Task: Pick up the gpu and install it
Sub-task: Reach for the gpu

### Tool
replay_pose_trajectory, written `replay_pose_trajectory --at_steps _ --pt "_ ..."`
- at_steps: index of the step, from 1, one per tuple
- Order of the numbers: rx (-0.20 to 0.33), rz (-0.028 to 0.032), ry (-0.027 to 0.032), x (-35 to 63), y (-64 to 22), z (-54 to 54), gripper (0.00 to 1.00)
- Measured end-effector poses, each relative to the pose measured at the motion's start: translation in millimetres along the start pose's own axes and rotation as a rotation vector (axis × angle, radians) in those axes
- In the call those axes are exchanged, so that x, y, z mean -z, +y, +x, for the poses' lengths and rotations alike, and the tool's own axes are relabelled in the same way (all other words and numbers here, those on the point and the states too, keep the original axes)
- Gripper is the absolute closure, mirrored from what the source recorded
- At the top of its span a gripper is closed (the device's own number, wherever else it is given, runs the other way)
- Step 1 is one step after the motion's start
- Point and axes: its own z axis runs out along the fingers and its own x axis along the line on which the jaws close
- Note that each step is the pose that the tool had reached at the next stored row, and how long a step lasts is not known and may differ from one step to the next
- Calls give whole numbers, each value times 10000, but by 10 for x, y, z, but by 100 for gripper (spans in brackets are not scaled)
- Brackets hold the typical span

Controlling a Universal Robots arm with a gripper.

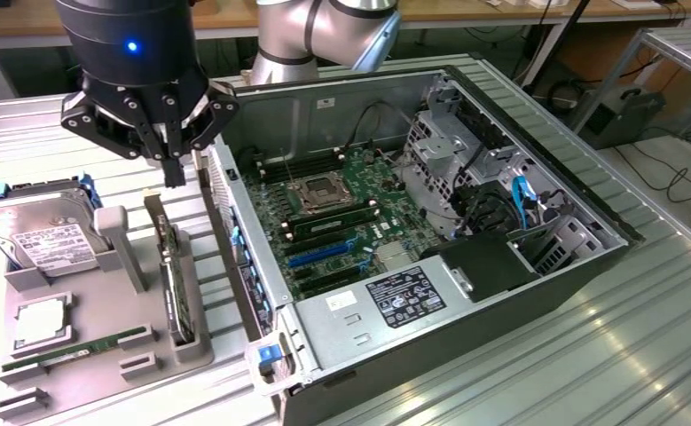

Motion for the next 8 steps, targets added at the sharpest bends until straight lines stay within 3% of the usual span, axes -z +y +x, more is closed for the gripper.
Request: replay_pose_trajectory --at_steps 8 --pt "0 0 0 -2 -53 -4 89"
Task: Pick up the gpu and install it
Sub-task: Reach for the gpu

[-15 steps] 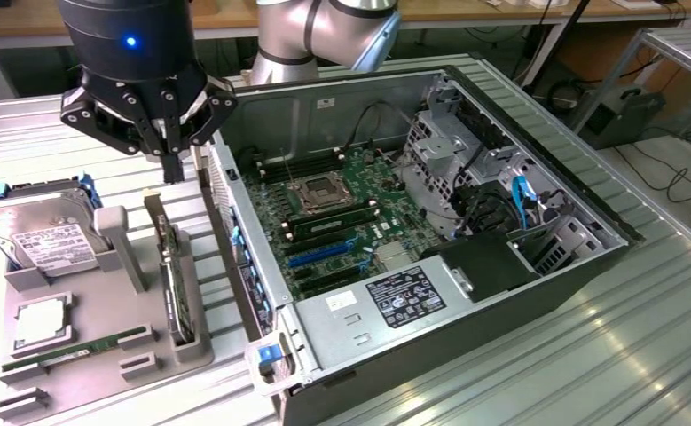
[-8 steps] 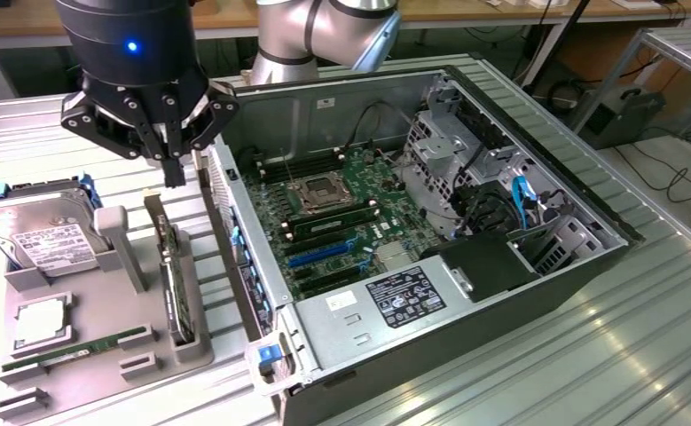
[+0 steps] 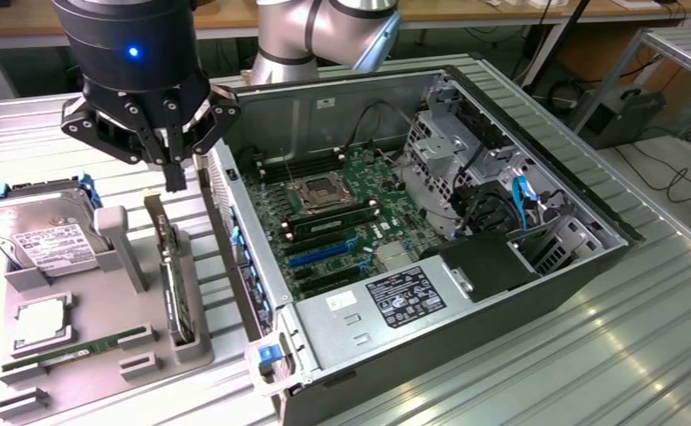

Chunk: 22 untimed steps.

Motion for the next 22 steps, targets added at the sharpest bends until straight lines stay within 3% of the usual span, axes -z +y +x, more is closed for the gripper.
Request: replay_pose_trajectory --at_steps 22 --pt "0 0 0 -4 -129 -9 89"
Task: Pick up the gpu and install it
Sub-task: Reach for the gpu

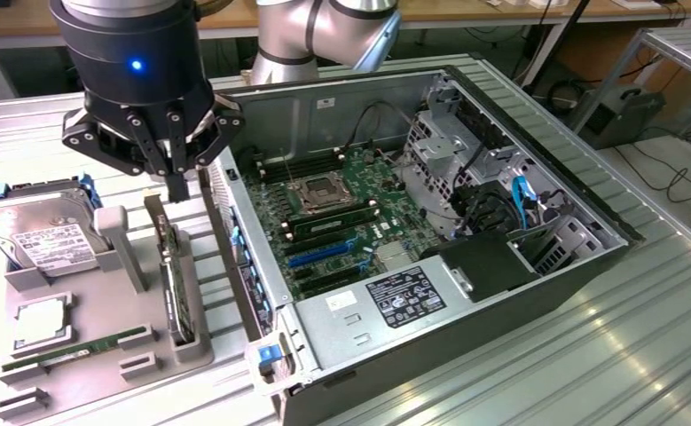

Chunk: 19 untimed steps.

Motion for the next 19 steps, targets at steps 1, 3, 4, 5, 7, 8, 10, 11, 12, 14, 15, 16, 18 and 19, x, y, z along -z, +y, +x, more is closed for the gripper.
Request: replay_pose_trajectory --at_steps 1,3,4,5,7,8,10,11,12,14,15,16,18,19 --pt "0 -1 -1 -1 -6 0 89" --pt "0 0 0 0 -19 -1 89" --pt "1 0 0 0 -25 -2 89" --pt "0 1 0 0 -32 -3 89" --pt "0 0 -1 -1 -44 -3 89" --pt "0 0 0 0 -49 -4 89" --pt "0 1 1 0 -60 -5 89" --pt "0 0 0 -1 -66 -5 89" --pt "0 0 0 -1 -72 -6 89" --pt "0 0 -1 -1 -82 -6 89" --pt "1 0 0 -1 -88 -7 89" --pt "1 0 0 -1 -93 -7 89" --pt "1 0 -1 -2 -104 -8 89" --pt "1 0 0 -2 -109 -8 89"
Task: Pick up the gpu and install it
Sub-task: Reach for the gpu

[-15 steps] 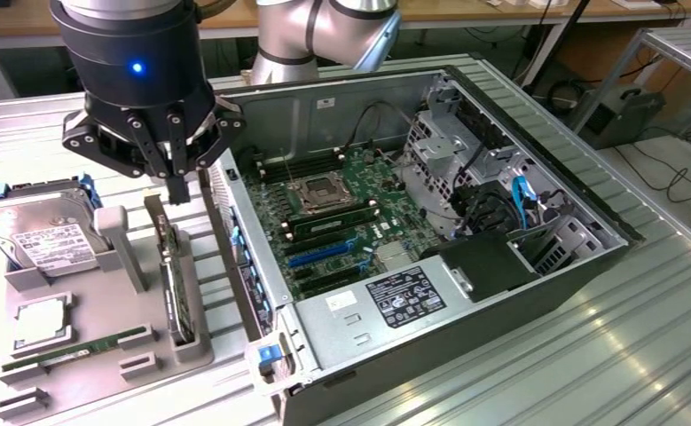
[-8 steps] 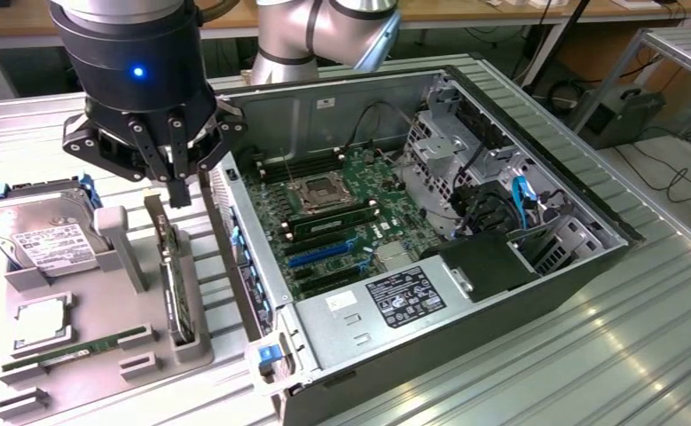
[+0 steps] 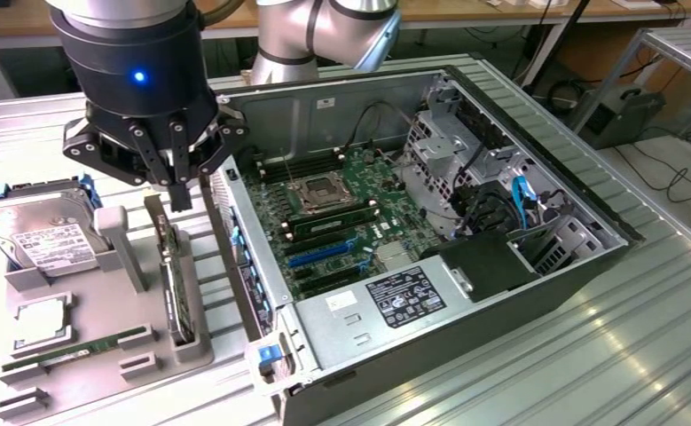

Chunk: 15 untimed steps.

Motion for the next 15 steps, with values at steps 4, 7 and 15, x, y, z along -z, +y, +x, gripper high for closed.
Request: replay_pose_trajectory --at_steps 4,7,15 --pt "0 0 0 0 -31 -2 89" --pt "-1 -1 0 -1 -48 -3 89" --pt "-1 1 0 0 -117 -9 89"
